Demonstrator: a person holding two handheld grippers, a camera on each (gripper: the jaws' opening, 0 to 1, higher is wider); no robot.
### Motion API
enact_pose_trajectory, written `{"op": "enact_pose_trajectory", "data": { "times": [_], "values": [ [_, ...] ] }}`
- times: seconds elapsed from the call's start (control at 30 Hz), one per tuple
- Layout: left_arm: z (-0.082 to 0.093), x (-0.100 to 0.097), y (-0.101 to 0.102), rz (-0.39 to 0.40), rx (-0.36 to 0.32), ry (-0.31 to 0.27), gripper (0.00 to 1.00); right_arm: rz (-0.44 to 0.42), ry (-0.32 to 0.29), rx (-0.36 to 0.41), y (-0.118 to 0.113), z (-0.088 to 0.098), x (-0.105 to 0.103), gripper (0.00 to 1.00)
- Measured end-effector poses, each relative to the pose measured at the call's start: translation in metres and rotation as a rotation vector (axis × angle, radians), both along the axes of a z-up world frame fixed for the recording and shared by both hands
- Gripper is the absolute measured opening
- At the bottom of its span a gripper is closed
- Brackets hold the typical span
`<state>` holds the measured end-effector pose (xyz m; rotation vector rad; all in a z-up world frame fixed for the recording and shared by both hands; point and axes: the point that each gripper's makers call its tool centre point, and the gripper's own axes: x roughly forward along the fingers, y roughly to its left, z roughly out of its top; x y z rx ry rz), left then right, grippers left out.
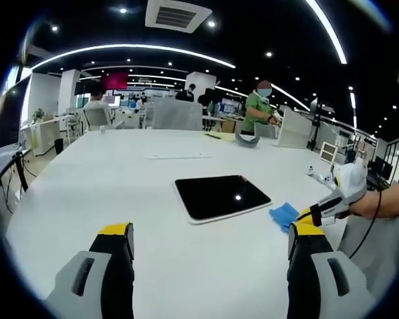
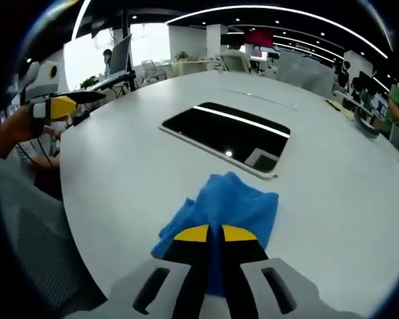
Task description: Wipe the mirror surface with the cleaning cloth until all visible marks leave the cleaned area.
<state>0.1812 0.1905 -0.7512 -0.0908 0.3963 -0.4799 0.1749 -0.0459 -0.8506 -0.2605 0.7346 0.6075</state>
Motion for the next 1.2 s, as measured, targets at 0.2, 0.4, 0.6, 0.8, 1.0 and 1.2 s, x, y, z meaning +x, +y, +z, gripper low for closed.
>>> {"op": "enact_pose_trajectory", "data": {
  "times": [0.2, 0.4, 0.6, 0.8, 1.0, 1.2],
  "values": [
    [0.003, 0.0, 0.001, 0.001, 0.006, -0.007, 0.97, 0.004, -0.026, 0.022, 0.004, 0.01, 0.003, 0.0],
    [0.005, -0.001, 0.001, 0.0, 0.01, -0.012, 0.97, 0.01, -0.068, 0.051, 0.012, 0.027, 0.007, 0.0],
    [0.007, -0.002, 0.002, -0.001, 0.016, -0.014, 0.97, 0.019, -0.107, 0.077, 0.021, 0.042, 0.015, 0.0],
    [0.008, -0.003, 0.002, -0.002, 0.02, -0.015, 0.97, 0.025, -0.123, 0.093, 0.029, 0.049, 0.022, 0.0],
    [0.007, -0.004, 0.003, -0.003, 0.027, -0.014, 0.98, 0.035, -0.133, 0.106, 0.037, 0.054, 0.033, 0.0],
    [0.009, -0.003, 0.0, -0.014, 0.027, -0.014, 0.99, 0.055, -0.15, 0.116, 0.051, 0.061, 0.046, 0.0]
  ]
}}
